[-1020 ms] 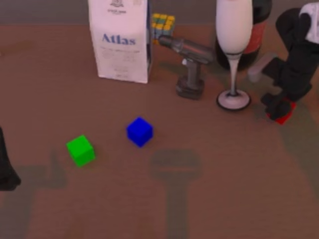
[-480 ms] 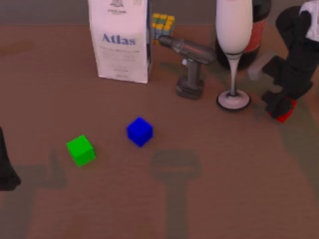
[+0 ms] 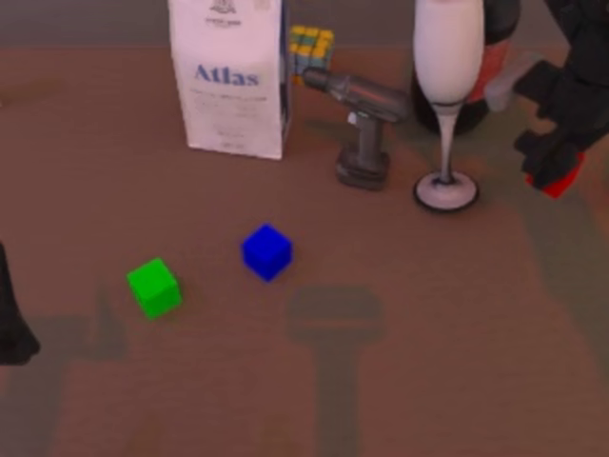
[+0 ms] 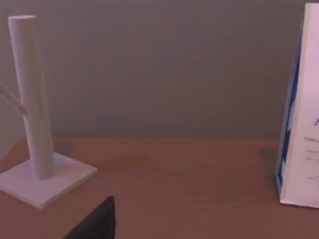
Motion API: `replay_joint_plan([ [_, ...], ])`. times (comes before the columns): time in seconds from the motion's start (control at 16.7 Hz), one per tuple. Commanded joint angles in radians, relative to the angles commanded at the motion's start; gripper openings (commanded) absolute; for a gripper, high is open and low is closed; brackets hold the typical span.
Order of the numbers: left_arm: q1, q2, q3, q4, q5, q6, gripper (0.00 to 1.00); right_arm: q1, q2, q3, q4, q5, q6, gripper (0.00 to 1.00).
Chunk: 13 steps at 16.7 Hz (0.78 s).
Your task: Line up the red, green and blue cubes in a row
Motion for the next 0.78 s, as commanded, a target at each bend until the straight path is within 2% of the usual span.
replay_joint_plan([
  [0.24,0.000,0.000,0.000,0.000,0.000,0.000,1.00,-0.003,0.004,0.000,0.001,0.000,0.001,0.00],
  [0.36,0.000,0.000,0.000,0.000,0.000,0.000,1.00,0.032,0.016,0.025,-0.011,0.000,-0.001,0.00],
  [0.54,0.000,0.000,0.000,0.000,0.000,0.000,1.00,0.158,0.053,0.103,-0.052,0.000,-0.003,0.00],
  [0.78,0.000,0.000,0.000,0.000,0.000,0.000,1.00,0.403,0.118,0.239,-0.131,-0.002,0.001,0.00],
])
